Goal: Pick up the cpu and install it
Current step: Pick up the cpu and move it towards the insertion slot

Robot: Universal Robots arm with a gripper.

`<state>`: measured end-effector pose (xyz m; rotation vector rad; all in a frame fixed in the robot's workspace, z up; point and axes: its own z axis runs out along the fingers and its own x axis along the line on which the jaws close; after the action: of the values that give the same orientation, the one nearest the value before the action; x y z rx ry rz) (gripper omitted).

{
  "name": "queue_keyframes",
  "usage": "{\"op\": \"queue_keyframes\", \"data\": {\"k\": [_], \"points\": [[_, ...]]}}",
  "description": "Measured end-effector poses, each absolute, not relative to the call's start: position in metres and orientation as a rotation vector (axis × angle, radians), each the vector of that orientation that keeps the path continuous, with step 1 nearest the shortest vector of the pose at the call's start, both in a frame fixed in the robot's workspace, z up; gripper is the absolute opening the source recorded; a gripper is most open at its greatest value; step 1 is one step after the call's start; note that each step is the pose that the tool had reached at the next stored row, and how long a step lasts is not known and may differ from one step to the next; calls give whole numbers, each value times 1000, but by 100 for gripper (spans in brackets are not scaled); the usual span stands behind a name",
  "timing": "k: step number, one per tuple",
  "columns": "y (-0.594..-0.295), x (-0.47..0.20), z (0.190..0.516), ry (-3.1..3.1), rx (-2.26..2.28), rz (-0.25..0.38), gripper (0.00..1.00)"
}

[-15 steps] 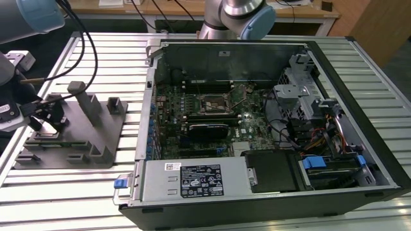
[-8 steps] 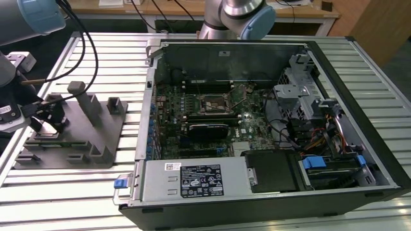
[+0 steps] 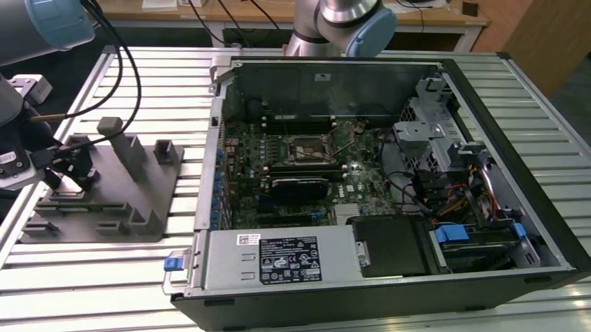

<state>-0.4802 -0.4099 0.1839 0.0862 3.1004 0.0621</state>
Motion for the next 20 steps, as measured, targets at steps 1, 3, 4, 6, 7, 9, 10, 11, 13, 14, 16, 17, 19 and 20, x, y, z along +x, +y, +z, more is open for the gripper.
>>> {"op": "queue_keyframes", "data": {"k": [1,3,4,6,7,9,10,11,13,14,16,17,19,20], "points": [[-410,-480,184,3100,86,62,54],[-410,-480,184,3100,86,62,54],[-410,-480,184,3100,86,62,54],[-410,-480,184,3100,86,62,54],[-410,-480,184,3100,86,62,54],[-410,-480,185,3100,86,63,54],[-410,-480,187,3100,86,62,54],[-410,-480,189,3100,86,62,54],[-410,-480,193,3100,86,62,54],[-410,-480,196,3100,86,62,54],[-410,-480,201,3100,86,62,54],[-410,-480,204,3100,86,62,54],[-410,-480,210,3100,86,62,54],[-410,-480,212,3100,86,62,54]]}}
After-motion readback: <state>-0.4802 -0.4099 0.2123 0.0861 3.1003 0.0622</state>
